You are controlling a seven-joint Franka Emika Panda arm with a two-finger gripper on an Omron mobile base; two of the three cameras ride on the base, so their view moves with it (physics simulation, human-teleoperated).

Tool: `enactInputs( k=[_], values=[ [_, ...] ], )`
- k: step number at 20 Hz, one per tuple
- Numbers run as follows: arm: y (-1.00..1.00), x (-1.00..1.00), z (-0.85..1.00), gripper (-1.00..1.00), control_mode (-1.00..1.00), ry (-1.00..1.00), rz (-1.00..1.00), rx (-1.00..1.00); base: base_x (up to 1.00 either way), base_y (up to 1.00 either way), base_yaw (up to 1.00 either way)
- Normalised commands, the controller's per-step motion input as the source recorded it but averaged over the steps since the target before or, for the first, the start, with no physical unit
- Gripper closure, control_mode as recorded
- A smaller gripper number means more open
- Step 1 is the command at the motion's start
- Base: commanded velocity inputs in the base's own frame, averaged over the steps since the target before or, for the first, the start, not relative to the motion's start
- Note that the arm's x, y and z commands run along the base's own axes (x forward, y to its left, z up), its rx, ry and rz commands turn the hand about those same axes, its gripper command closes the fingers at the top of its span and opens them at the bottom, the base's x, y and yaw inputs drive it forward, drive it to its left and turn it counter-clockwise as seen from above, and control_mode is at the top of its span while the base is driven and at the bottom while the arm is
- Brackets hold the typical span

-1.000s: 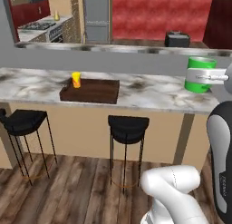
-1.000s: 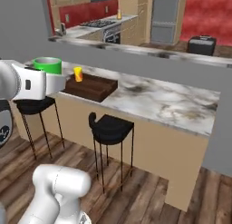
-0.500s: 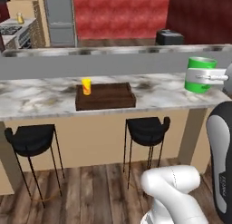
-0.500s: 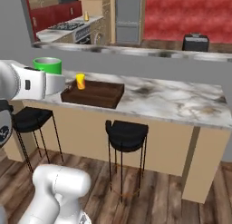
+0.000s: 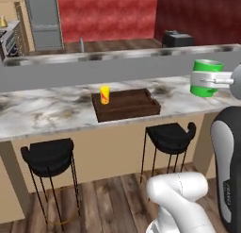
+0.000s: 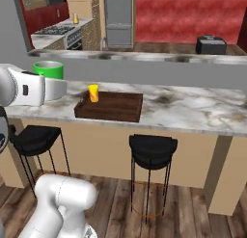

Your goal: There is a tray on the dining counter. Grab the cup, mug, and pitcher and place them on the tray. The pitcher may be placed next to the tray if it cannot fit the tray.

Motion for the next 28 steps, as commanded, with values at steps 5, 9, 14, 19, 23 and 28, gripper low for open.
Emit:
enactInputs(
  k=[5,9,14,19,23,28],
  values=[
    [0.0,0.0,0.0,1.0,1.0,0.0,0.0,0.0,0.44,0.15,-0.1],
    [0.0,0.0,0.0,1.0,1.0,0.0,0.0,0.0,0.55,0.0,0.0],
    [0.0,0.0,0.0,1.0,1.0,0.0,0.0,0.0,0.64,0.0,0.0],
    [0.0,0.0,0.0,1.0,1.0,0.0,0.0,0.0,0.57,0.0,0.0],
    [0.0,0.0,0.0,1.0,1.0,0.0,0.0,0.0,0.44,0.0,0.0],
    [0.0,0.0,0.0,1.0,1.0,0.0,0.0,0.0,0.31,0.0,0.0]
  ],
)
